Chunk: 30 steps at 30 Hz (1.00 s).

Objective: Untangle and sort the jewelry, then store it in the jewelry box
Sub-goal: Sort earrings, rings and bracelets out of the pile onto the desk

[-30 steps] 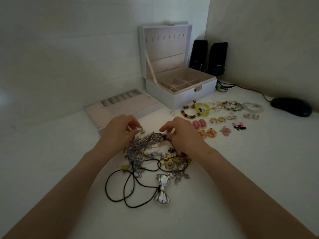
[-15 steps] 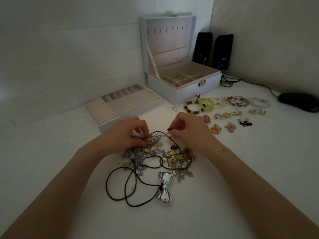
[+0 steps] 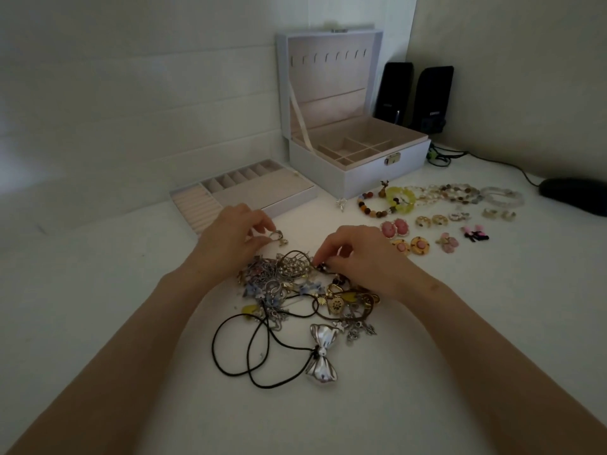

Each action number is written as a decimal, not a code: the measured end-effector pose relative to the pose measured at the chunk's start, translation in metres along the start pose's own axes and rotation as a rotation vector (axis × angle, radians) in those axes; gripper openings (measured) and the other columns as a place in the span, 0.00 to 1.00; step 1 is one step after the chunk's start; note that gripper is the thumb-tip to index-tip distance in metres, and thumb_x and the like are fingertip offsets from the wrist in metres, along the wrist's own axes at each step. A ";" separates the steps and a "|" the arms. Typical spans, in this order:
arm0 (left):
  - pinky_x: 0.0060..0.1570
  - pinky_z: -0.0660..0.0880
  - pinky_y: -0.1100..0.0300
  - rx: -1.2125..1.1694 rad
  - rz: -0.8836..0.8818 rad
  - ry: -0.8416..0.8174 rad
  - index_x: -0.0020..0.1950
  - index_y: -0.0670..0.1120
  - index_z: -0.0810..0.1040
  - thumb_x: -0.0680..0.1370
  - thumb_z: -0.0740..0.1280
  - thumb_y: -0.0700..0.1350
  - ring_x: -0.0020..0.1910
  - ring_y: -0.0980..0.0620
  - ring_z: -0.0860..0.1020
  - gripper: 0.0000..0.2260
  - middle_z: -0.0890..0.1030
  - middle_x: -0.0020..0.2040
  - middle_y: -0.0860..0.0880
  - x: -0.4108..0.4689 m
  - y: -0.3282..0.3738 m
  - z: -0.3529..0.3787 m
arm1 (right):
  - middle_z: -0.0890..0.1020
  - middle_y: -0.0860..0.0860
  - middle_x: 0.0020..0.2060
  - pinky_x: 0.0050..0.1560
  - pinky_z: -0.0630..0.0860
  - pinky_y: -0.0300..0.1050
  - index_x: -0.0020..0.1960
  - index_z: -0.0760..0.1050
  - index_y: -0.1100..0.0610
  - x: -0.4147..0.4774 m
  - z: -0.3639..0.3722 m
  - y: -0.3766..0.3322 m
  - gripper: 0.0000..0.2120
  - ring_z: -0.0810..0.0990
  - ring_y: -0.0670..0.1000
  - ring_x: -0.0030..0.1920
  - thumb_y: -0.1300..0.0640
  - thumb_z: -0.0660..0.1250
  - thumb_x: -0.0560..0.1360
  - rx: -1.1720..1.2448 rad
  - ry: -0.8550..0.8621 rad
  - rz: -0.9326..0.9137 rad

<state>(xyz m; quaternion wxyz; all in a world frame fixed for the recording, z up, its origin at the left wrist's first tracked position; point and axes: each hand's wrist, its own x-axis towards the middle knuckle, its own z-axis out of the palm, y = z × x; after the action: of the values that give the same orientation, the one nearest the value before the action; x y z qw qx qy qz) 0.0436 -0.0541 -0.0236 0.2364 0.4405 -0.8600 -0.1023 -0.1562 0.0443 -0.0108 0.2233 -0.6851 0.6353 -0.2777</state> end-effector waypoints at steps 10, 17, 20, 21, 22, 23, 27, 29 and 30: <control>0.44 0.61 0.62 0.055 -0.006 -0.025 0.45 0.43 0.75 0.76 0.68 0.42 0.49 0.52 0.67 0.03 0.70 0.47 0.50 0.005 0.000 0.011 | 0.80 0.45 0.42 0.43 0.74 0.35 0.44 0.82 0.48 0.001 0.006 0.000 0.13 0.76 0.42 0.40 0.64 0.64 0.75 0.043 0.026 -0.016; 0.38 0.66 0.64 0.039 -0.016 -0.023 0.45 0.48 0.73 0.75 0.69 0.44 0.46 0.53 0.72 0.04 0.72 0.47 0.52 0.004 -0.002 0.009 | 0.81 0.49 0.46 0.45 0.77 0.41 0.45 0.82 0.48 0.001 0.008 0.000 0.13 0.78 0.48 0.42 0.63 0.64 0.76 0.046 0.029 0.001; 0.37 0.65 0.68 0.011 -0.022 -0.021 0.47 0.49 0.75 0.75 0.69 0.42 0.44 0.54 0.72 0.04 0.72 0.45 0.53 0.006 0.000 0.009 | 0.80 0.49 0.46 0.45 0.76 0.40 0.46 0.82 0.48 0.000 0.008 0.001 0.12 0.78 0.47 0.43 0.63 0.63 0.76 0.038 0.026 -0.001; 0.38 0.66 0.67 0.022 -0.021 -0.022 0.47 0.49 0.76 0.76 0.68 0.42 0.45 0.53 0.73 0.03 0.72 0.45 0.53 0.007 0.000 0.010 | 0.80 0.49 0.46 0.46 0.76 0.40 0.46 0.82 0.48 0.001 0.008 0.001 0.12 0.77 0.47 0.43 0.62 0.63 0.76 0.030 0.026 -0.002; 0.39 0.68 0.65 0.038 -0.019 -0.019 0.48 0.48 0.78 0.76 0.67 0.41 0.46 0.52 0.73 0.03 0.72 0.45 0.53 0.010 0.001 0.010 | 0.80 0.49 0.46 0.47 0.76 0.40 0.47 0.82 0.48 0.001 0.008 0.000 0.12 0.77 0.46 0.44 0.62 0.63 0.76 0.019 0.026 -0.004; 0.42 0.70 0.61 0.055 -0.018 -0.020 0.48 0.47 0.78 0.77 0.66 0.42 0.47 0.52 0.74 0.03 0.72 0.45 0.53 0.013 0.003 0.010 | 0.80 0.49 0.46 0.48 0.75 0.41 0.47 0.82 0.48 0.001 0.008 0.000 0.12 0.77 0.46 0.44 0.62 0.63 0.76 0.007 0.025 -0.006; 0.45 0.69 0.58 0.166 -0.016 -0.098 0.50 0.46 0.78 0.78 0.65 0.50 0.48 0.53 0.72 0.08 0.72 0.48 0.52 0.034 0.018 0.009 | 0.79 0.50 0.46 0.48 0.74 0.40 0.49 0.82 0.50 0.000 0.008 -0.002 0.12 0.75 0.46 0.44 0.63 0.63 0.76 -0.033 0.015 -0.019; 0.46 0.70 0.58 0.212 0.009 -0.137 0.49 0.46 0.77 0.77 0.66 0.52 0.48 0.52 0.73 0.10 0.73 0.49 0.51 0.047 0.029 0.013 | 0.78 0.50 0.45 0.47 0.71 0.37 0.49 0.83 0.52 0.000 0.008 -0.003 0.12 0.74 0.46 0.44 0.63 0.63 0.76 -0.033 0.016 -0.027; 0.45 0.69 0.58 0.222 0.018 -0.153 0.49 0.46 0.76 0.76 0.67 0.52 0.48 0.52 0.73 0.10 0.73 0.49 0.51 0.053 0.035 0.016 | 0.78 0.49 0.45 0.46 0.71 0.37 0.49 0.83 0.52 0.000 0.008 -0.004 0.12 0.73 0.45 0.44 0.64 0.63 0.76 -0.028 0.017 -0.030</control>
<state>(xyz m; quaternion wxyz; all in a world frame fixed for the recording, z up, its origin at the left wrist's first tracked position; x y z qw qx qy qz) -0.0156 -0.0762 -0.0072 0.1209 0.4471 -0.8855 -0.0377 -0.1482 0.0447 -0.0143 0.2038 -0.6951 0.6309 -0.2779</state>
